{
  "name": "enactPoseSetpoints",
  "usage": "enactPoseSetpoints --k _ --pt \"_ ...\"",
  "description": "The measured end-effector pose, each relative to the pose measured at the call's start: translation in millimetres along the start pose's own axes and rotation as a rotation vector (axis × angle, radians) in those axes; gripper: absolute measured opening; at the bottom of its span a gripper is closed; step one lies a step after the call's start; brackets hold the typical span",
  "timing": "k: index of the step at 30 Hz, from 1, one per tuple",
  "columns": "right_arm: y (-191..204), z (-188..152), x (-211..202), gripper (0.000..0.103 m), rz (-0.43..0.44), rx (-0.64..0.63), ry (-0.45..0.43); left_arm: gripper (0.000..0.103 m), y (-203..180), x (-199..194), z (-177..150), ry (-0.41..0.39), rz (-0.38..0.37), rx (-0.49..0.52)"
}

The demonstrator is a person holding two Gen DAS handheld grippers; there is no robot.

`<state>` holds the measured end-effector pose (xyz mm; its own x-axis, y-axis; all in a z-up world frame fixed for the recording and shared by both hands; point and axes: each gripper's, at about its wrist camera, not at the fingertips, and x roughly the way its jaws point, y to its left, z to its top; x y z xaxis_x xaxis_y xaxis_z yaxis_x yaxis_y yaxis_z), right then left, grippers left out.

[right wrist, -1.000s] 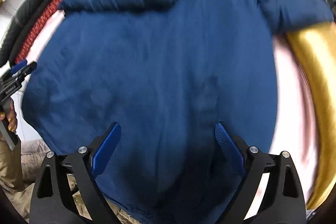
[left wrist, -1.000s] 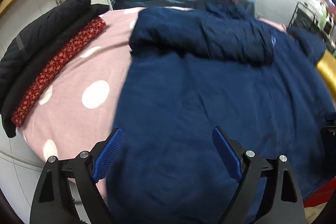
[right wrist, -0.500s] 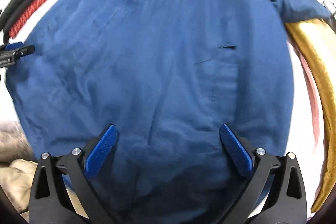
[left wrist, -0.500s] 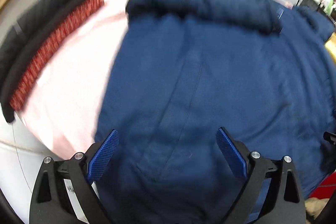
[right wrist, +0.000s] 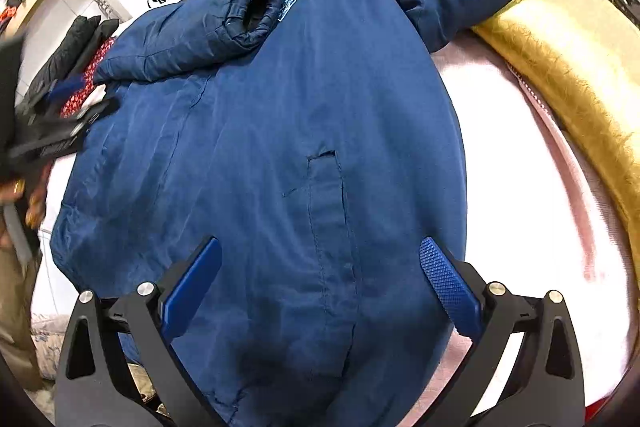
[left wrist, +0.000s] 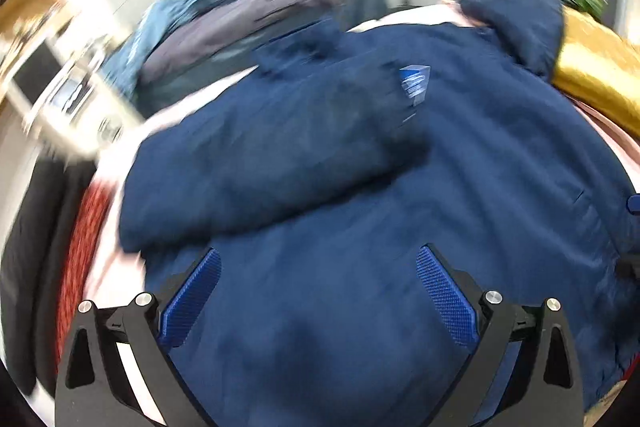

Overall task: Fold large clothes
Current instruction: 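Lower the jacket flat onto the bed and release both grippers, then grasp the jacket hood with the left gripper while the right gripper grasps a sleeve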

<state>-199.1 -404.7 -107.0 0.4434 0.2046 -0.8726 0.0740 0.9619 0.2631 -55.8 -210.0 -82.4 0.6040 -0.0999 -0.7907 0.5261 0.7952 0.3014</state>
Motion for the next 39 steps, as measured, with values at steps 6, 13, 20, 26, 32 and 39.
enactPoseSetpoints --k 6,13,20,26,32,39 --pt "-3 -12 7 0.098 0.011 0.024 0.006 0.097 -47 66 43 0.012 0.101 0.172" --pt "3 -24 3 0.098 -0.029 -0.035 -0.002 0.051 -28 125 67 0.122 0.036 0.016" --pt "-1 -26 10 0.098 -0.027 -0.028 0.006 0.016 34 72 112 -0.044 0.025 -0.122" --pt "-2 -23 13 0.098 -0.021 -0.005 -0.004 0.015 73 21 181 -0.175 -0.035 -0.281" --pt "-5 -26 15 0.098 -0.003 0.018 0.007 0.035 11 74 178 -0.023 -0.135 -0.232" --pt "-5 -22 12 0.098 0.016 0.032 0.012 0.09 -67 125 121 0.103 -0.225 -0.142"
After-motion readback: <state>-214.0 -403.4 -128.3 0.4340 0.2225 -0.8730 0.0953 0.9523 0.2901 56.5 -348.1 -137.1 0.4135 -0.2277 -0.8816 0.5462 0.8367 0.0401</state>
